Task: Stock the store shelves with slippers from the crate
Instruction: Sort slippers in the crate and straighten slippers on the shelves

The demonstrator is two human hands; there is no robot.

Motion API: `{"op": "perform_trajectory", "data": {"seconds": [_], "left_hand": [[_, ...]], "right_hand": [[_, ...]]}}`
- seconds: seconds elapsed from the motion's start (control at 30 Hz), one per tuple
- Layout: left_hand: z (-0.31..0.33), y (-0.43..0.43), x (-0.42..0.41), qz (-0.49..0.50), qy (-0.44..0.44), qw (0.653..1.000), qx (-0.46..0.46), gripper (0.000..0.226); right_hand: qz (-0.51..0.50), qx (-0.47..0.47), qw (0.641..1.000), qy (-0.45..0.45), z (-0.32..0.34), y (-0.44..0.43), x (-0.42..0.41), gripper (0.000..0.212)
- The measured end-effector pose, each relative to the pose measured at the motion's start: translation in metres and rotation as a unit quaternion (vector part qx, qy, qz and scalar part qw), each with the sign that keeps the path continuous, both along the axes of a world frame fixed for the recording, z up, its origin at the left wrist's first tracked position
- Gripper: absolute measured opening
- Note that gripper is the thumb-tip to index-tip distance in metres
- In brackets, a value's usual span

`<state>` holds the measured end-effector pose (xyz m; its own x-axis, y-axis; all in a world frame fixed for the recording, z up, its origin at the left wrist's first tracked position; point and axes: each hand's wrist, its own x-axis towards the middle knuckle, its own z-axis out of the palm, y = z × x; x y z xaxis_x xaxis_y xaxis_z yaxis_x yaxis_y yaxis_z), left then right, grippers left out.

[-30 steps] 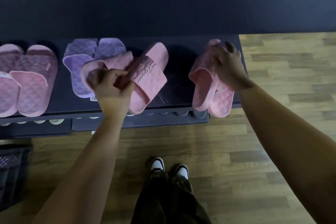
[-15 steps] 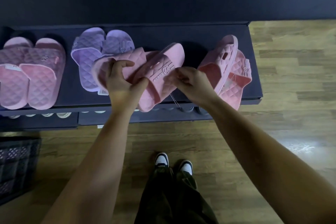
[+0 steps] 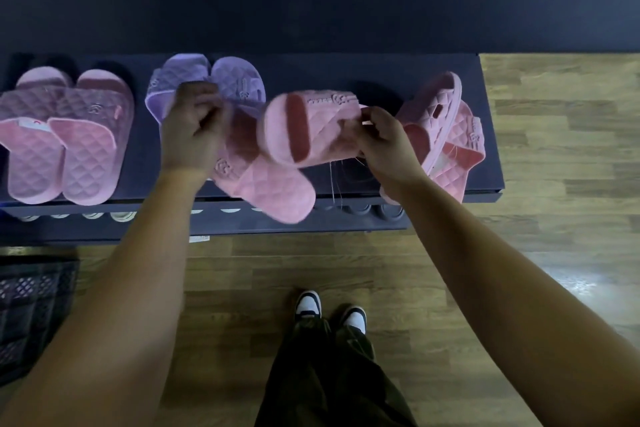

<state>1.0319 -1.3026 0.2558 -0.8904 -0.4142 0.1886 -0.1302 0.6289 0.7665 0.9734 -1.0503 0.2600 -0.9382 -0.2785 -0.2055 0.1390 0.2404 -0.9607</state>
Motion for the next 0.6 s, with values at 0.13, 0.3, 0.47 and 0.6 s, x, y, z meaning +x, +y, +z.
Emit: {"op": "perform_trajectory", "data": {"seconds": [0.13, 0.3, 0.47, 0.6], "left_hand": [[-0.002, 0.009, -0.009, -0.101, -0.111, 0.986, -0.078, 0.024], [-0.031, 0.02, -0.013, -0.079, -0.173, 0.957, -0.219, 0.02], [-0.035, 0.026, -0.006, 0.038, -0.212, 0.944, -0.251, 0.04], [-0.026, 0.035, 0.017, 0.05, -0.227, 0.959, -0.162, 0.061]], "right_hand": [[-0.062, -0.053, 0.994, -0.066, 0.0, -0.019, 0.0, 0.013], [-0.097, -0.055, 0.984, -0.139, -0.012, -0.045, 0.004, 0.023], [-0.195, -0.024, 0.969, -0.153, -0.032, -0.055, 0.011, 0.015], [-0.162, -0.055, 0.962, -0.214, -0.04, -0.049, 0.013, 0.021]]}}
